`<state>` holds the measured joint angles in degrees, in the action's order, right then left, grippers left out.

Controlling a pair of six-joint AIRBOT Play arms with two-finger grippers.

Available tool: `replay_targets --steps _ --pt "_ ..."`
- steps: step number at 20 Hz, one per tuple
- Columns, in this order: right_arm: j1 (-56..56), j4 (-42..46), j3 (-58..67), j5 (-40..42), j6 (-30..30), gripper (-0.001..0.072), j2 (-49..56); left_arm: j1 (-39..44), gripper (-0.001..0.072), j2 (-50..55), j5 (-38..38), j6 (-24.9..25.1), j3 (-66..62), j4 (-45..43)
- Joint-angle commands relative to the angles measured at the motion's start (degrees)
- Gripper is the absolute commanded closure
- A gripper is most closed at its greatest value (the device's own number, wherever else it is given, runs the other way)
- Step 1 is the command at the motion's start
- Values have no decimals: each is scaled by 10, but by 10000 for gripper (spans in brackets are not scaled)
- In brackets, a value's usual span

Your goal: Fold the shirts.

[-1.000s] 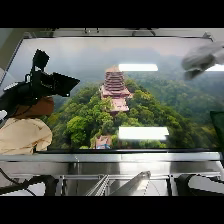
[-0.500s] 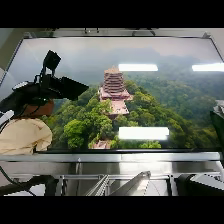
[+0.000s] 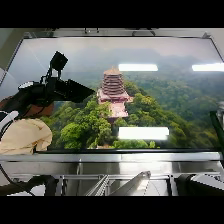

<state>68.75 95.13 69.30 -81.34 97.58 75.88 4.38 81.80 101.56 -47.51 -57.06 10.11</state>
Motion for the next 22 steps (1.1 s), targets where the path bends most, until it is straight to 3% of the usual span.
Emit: replay_targets --steps 1,4,5,6,7,10,14,17,22 --pt "0 -10 -2 -14 2 11 1 1 709 0 -2 -1 0 1" --pt "-5 -122 32 -31 20 17 1 -1 709 0 -2 -1 0 1" --pt "-9 -172 46 -34 20 97 1 -4 710 0 -2 -2 0 2" --pt "-16 -237 60 -34 15 546 1 -11 710 0 -5 -9 0 2" --pt "-27 -305 70 -22 0 694 0 -21 710 0 -13 -21 -4 0" --pt "-98 -494 72 58 -50 695 -15 -74 711 -1 -38 -77 -70 -74" --pt "-309 -493 39 50 -142 695 -44 -124 712 -57 -83 -114 -129 -232" --pt "-484 -493 -67 74 -188 695 -100 -130 710 -155 -97 -133 -39 -306" --pt "-678 -493 -330 231 -216 695 -220 -127 707 -334 -174 -134 241 -361"
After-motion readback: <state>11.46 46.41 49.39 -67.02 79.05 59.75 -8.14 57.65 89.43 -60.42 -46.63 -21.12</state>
